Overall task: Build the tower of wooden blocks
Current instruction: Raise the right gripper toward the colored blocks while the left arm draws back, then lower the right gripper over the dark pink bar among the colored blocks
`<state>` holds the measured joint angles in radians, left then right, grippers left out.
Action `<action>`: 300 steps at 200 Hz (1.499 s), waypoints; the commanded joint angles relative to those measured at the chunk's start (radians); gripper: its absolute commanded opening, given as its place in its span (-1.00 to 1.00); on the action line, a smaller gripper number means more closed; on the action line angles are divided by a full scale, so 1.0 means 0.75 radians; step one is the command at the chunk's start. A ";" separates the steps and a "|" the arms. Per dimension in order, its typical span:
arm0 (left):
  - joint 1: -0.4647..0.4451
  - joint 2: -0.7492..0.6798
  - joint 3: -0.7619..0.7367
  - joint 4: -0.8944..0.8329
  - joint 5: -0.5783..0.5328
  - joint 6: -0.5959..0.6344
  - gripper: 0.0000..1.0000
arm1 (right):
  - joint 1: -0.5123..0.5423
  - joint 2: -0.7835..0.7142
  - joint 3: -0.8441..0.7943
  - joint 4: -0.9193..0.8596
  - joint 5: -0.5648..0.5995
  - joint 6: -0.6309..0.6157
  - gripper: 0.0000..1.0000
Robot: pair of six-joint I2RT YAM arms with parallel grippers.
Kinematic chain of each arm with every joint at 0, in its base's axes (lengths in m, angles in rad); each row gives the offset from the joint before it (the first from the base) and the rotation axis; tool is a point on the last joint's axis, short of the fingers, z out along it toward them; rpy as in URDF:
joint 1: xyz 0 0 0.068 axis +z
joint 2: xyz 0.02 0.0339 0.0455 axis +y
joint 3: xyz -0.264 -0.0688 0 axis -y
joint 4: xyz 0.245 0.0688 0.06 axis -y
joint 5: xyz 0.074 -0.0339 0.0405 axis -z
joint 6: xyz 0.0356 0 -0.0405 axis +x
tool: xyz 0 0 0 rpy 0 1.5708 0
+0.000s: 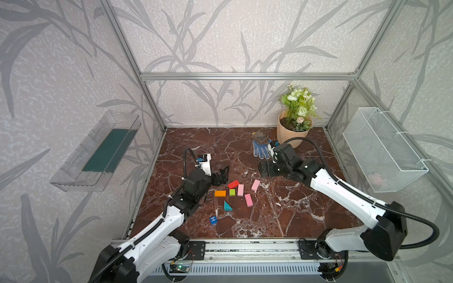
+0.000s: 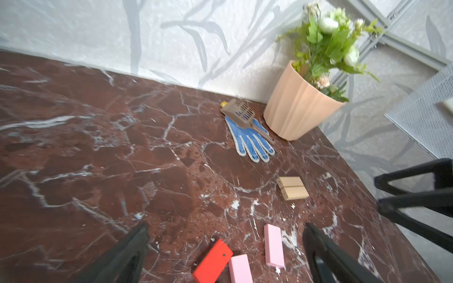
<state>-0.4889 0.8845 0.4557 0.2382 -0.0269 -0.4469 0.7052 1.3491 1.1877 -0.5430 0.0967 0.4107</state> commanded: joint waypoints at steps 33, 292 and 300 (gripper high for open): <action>0.004 -0.273 -0.135 -0.159 -0.663 -0.151 0.98 | 0.141 -0.334 -0.269 0.294 0.153 0.021 0.98; 0.015 -0.444 -0.312 -0.044 -0.662 -0.216 0.99 | 0.555 0.469 -0.060 0.151 0.420 0.456 0.62; 0.014 -0.432 -0.304 -0.049 -0.655 -0.215 0.99 | 0.554 0.499 -0.094 0.180 0.420 0.472 0.61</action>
<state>-0.4828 0.5411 0.1867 0.1955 -0.5434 -0.6231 1.1221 1.6993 1.1931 -0.3916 0.3252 0.6483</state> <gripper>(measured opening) 0.992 0.809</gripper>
